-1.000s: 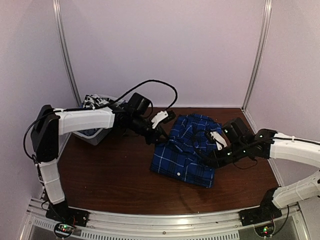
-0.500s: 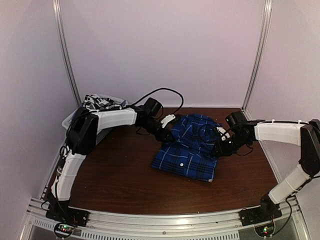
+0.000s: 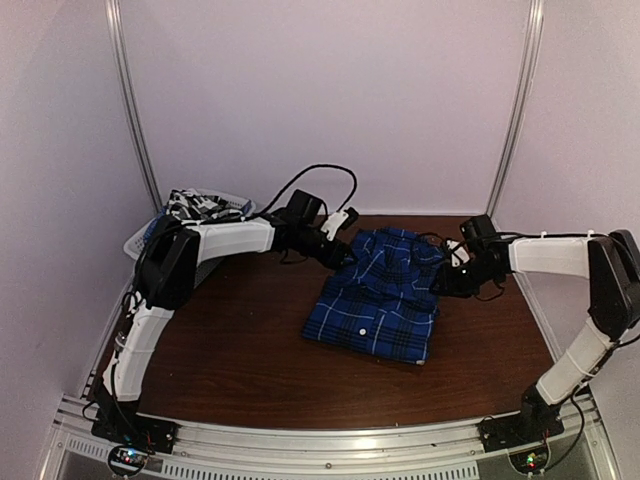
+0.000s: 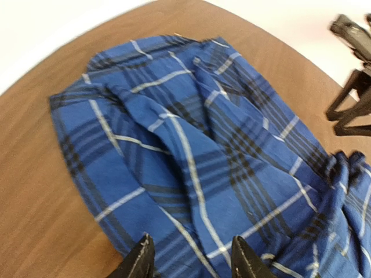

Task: Fold and stack the long sleeve shirts
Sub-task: Fold the rectangle-folded shirt at the center of the board, then smooth out the 2/3-rectangle-folded shirt at the center of the board.

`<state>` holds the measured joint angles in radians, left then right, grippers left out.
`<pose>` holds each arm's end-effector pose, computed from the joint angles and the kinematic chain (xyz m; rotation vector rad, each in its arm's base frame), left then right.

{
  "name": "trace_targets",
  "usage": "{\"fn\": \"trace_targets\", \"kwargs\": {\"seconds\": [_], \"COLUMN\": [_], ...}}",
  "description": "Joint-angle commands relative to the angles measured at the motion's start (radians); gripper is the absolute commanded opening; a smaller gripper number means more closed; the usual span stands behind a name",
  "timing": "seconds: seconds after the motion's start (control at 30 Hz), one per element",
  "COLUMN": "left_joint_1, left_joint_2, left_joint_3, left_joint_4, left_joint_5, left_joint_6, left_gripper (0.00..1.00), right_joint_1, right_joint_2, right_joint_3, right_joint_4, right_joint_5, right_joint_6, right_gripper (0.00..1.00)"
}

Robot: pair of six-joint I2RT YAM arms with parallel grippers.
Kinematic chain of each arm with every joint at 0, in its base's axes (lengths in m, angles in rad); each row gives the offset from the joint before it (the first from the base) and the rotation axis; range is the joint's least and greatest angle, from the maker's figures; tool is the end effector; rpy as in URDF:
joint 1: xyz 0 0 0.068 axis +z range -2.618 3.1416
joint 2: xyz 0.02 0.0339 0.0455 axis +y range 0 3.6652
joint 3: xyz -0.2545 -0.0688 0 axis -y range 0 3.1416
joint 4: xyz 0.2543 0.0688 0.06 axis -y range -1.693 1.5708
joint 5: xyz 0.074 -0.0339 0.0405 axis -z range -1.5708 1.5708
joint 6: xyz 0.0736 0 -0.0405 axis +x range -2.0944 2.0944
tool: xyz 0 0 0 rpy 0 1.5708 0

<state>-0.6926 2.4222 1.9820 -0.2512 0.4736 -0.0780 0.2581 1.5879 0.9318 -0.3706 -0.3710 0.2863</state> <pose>0.4207 -0.3927 0.1382 0.9572 2.1415 -0.9333 0.3183 0.1116 0.1384 -0.1009 2.6387 0.6744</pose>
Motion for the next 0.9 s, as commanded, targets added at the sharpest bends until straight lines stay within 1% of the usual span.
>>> {"fn": "trace_targets", "kwargs": {"seconds": [0.0, 0.07, 0.13, 0.23, 0.3, 0.43, 0.5, 0.57, 0.67, 0.87], "left_joint_1": [0.01, 0.01, 0.01, 0.01, 0.008, 0.002, -0.007, -0.021, -0.042, -0.073], "left_joint_2": [-0.014, -0.05, -0.105, -0.204, -0.255, -0.34, -0.361, -0.359, -0.329, -0.231], "left_joint_3": [-0.026, -0.068, -0.137, -0.292, -0.383, -0.562, -0.623, -0.65, -0.646, -0.565], "left_joint_4": [0.134, 0.166, 0.214, 0.342, 0.396, 0.55, 0.6, 0.615, 0.615, 0.61], "left_joint_5": [-0.169, -0.219, -0.221, -0.115, -0.043, 0.061, 0.101, 0.133, 0.165, 0.198], "left_joint_6": [-0.096, -0.118, -0.128, -0.151, -0.181, -0.249, -0.268, -0.273, -0.269, -0.299], "left_gripper": [0.47, 0.48, 0.48, 0.48, 0.48, 0.48, 0.48, 0.48, 0.48, 0.47], "right_joint_1": [-0.011, -0.01, -0.005, 0.025, 0.063, 0.124, 0.158, 0.177, 0.183, 0.171], "right_joint_2": [-0.082, -0.12, -0.166, -0.245, -0.276, -0.304, -0.294, -0.269, -0.215, -0.119], "right_joint_3": [0.009, -0.011, -0.044, -0.107, -0.141, -0.209, -0.229, -0.244, -0.26, -0.245], "right_joint_4": [0.012, 0.023, 0.056, 0.122, 0.158, 0.242, 0.274, 0.296, 0.334, 0.389], "right_joint_5": [0.155, 0.154, 0.102, -0.015, -0.045, -0.131, -0.161, -0.181, -0.21, -0.177], "right_joint_6": [0.03, 0.035, 0.028, 0.03, 0.043, 0.082, 0.094, 0.095, 0.099, 0.095], "right_gripper": [0.39, 0.41, 0.45, 0.47, 0.48, 0.48, 0.48, 0.48, 0.48, 0.47]}}
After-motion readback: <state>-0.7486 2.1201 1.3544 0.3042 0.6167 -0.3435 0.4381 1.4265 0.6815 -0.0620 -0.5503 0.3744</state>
